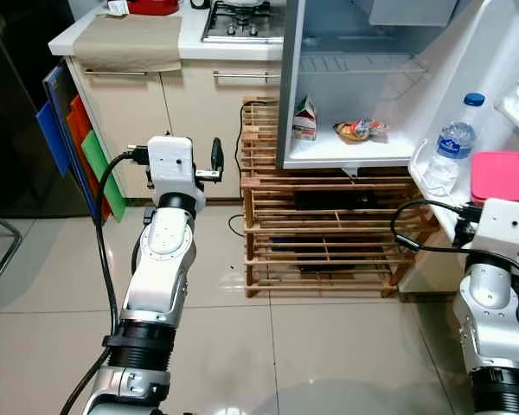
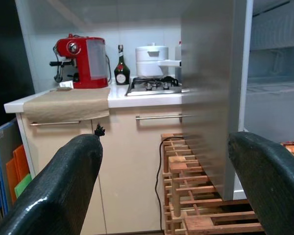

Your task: Restocking fridge

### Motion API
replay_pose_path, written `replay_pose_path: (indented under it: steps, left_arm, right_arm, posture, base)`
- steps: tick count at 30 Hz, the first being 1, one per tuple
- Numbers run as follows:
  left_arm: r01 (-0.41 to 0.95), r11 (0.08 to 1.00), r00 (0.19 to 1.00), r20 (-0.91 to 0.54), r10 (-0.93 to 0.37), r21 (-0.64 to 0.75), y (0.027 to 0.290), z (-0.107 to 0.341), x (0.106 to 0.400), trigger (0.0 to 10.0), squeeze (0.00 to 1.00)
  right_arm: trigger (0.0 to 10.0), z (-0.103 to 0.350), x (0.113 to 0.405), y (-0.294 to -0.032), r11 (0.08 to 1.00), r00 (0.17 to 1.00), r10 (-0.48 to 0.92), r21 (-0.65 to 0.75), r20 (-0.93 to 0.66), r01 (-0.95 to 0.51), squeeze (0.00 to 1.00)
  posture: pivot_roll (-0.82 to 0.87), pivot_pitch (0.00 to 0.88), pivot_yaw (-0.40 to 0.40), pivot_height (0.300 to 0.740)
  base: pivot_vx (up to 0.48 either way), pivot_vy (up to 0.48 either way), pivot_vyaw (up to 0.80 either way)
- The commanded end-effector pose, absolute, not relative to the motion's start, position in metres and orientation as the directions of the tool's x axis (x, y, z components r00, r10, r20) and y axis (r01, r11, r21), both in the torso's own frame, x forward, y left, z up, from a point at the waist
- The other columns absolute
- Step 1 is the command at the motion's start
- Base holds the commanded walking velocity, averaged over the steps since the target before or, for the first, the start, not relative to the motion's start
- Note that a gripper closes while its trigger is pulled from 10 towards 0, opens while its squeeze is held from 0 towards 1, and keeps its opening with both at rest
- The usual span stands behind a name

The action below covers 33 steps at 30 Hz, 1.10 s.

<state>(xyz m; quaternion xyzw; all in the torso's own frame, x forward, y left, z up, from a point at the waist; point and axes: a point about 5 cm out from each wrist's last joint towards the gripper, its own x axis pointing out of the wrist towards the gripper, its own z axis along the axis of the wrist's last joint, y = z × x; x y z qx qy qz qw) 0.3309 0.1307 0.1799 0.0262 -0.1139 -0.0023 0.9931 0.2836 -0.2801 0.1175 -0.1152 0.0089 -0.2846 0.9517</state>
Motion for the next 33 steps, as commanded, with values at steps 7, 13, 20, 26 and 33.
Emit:
replay_pose_path:
  steps: [7,13,20,26,33]
  left_arm:
    - [0.036,0.997,0.972,0.231,-0.050,0.066,0.126,0.184,0.333,10.0,0.00]
    - [0.051,0.996,0.971,0.231,-0.066,0.072,0.124,0.185,0.333,10.0,0.00]
    - [0.072,0.995,0.969,0.230,-0.086,0.069,0.121,0.184,0.333,10.0,0.00]
    - [0.060,0.997,0.975,0.214,-0.068,0.043,0.121,0.183,0.339,10.0,0.00]
    - [0.043,0.998,0.977,0.206,-0.049,0.036,0.125,0.180,0.339,10.0,0.00]
  right_arm:
    - [0.0,0.122,0.276,-0.326,0.720,0.754,-0.654,-0.256,0.059,0.645,0.00]
    - [0.0,0.141,0.289,-0.284,0.848,0.870,-0.458,-0.203,0.182,0.489,0.00]
    - [0.0,0.143,0.296,-0.215,0.974,0.965,-0.162,-0.125,0.207,0.191,0.00]
    - [0.0,0.145,0.311,-0.179,0.996,0.980,-0.017,-0.079,0.197,0.033,0.00]
    - [0.0,0.147,0.320,-0.169,0.995,0.983,0.029,-0.100,0.183,-0.011,0.00]
  posture:
    - [-0.08,0.000,0.066,0.740]
    - [-0.08,0.000,0.068,0.740]
    - [-0.08,0.000,0.067,0.740]
    - [-0.08,0.000,0.059,0.740]
    - [-0.06,0.000,0.045,0.740]
  base:
    - [0.000,0.000,0.00]
    - [0.000,0.000,0.00]
    - [0.000,0.000,0.00]
    - [0.115,-0.110,0.66]
    - [0.370,-0.299,0.75]
